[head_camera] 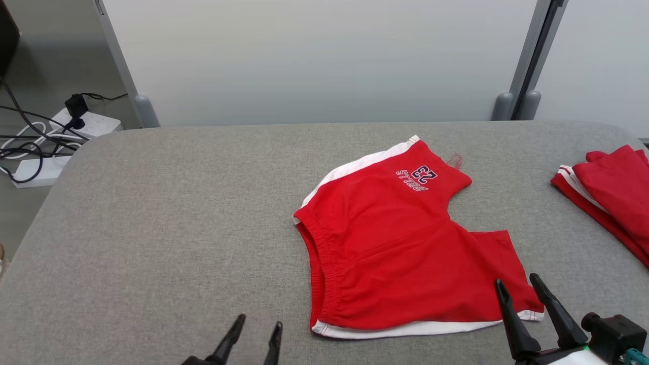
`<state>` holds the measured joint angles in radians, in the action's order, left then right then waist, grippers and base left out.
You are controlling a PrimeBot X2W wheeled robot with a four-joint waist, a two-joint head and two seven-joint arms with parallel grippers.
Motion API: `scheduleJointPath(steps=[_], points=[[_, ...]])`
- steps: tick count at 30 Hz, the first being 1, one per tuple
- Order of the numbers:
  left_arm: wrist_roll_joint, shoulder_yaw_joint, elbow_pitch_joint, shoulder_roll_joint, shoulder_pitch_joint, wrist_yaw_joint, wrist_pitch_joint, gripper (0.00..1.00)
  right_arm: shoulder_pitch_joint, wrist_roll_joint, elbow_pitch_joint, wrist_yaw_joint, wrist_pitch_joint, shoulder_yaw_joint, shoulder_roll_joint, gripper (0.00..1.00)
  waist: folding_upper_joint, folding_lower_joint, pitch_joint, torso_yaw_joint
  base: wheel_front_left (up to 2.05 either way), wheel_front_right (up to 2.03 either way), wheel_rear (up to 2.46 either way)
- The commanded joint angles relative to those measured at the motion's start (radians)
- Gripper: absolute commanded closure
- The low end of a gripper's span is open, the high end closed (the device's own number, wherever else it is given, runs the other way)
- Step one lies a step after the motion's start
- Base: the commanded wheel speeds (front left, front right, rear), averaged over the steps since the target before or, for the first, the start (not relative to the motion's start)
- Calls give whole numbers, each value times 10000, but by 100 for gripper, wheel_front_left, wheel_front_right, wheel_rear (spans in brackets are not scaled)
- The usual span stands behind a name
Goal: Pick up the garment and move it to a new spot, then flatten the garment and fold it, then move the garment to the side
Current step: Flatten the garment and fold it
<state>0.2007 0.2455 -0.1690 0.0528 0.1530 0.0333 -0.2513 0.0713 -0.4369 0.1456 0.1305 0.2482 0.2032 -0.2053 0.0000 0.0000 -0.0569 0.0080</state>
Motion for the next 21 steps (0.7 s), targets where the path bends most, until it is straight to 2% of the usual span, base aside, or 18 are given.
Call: scheduleJointPath(steps=[1,9,16,21], points=[[302,20,-147,-25,-807,268,-105,0,-254,-78,-207,2,135,196,-161,0,0,0,80,-28,0,0,0],[687,1651,-2528,-25,-2166,770,-105,0,-414,-148,-227,2,135,348,-380,0,0,0,457,-273,0,0,0],[729,2504,-4035,-26,-3107,873,-105,0,-539,-207,-226,2,135,394,-554,0,0,0,746,-489,0,0,0],[617,2767,-4755,-26,-3795,861,-105,0,-718,-216,-300,2,135,431,-625,0,0,0,1111,-592,0,0,0]])
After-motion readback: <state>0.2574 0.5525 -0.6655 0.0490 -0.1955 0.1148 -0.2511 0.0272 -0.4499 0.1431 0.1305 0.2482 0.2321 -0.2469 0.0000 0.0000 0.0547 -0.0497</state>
